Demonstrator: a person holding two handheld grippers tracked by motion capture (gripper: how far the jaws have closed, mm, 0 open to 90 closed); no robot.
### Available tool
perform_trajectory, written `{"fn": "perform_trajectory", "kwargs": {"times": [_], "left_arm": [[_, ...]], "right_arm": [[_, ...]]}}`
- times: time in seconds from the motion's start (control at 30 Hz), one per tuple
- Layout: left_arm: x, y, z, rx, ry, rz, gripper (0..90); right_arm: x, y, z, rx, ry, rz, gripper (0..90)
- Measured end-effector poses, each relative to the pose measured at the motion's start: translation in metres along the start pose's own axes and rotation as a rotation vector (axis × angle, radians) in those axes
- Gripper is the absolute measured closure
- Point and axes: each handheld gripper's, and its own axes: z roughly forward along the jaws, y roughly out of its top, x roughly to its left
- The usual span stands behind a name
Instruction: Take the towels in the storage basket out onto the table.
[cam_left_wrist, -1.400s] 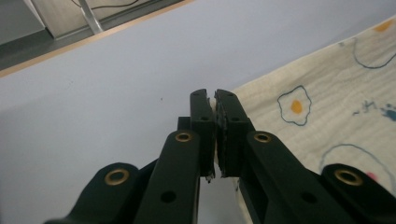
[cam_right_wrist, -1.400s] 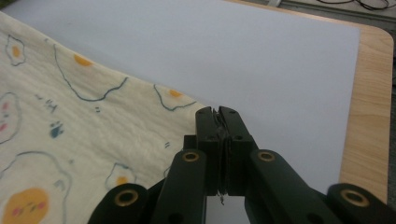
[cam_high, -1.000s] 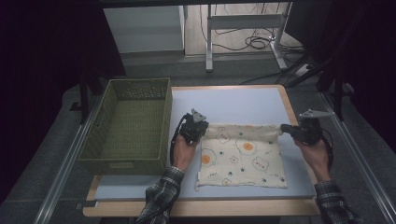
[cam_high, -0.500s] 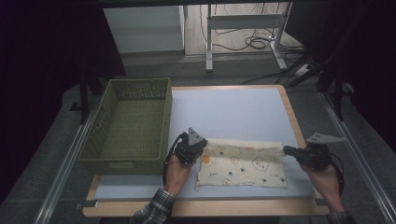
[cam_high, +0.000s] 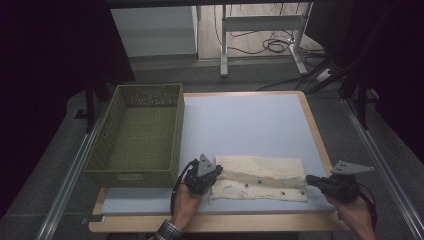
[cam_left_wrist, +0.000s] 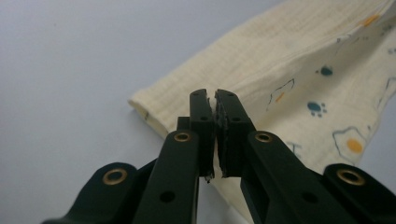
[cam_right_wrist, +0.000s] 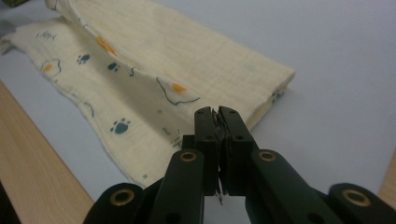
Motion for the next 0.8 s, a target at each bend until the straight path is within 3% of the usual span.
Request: {"fn": "perform_trajectory", "kwargs": {"times": [0.33, 0.47, 0.57, 0.8], "left_arm": [[-0.008, -0.016, -0.014, 0.001, -0.048, -0.006, 86.4], [-0.012, -0.022, -0.02, 0.012, -0.092, -0.006, 85.5], [-0.013, -0.027, -0.025, 0.029, -0.124, -0.012, 82.8], [-0.011, -0.026, -0.034, 0.032, -0.147, -0.003, 72.6]], "right_arm": [[0.015, -0.016, 0.0, 0.034, 0.039, -0.025, 84.9], [0.018, -0.024, -0.003, 0.043, 0.047, -0.012, 82.5], [0.019, -0.03, -0.008, 0.04, 0.045, 0.003, 80.3], [0.018, -0.032, -0.021, 0.016, 0.028, 0.018, 77.8]]}}
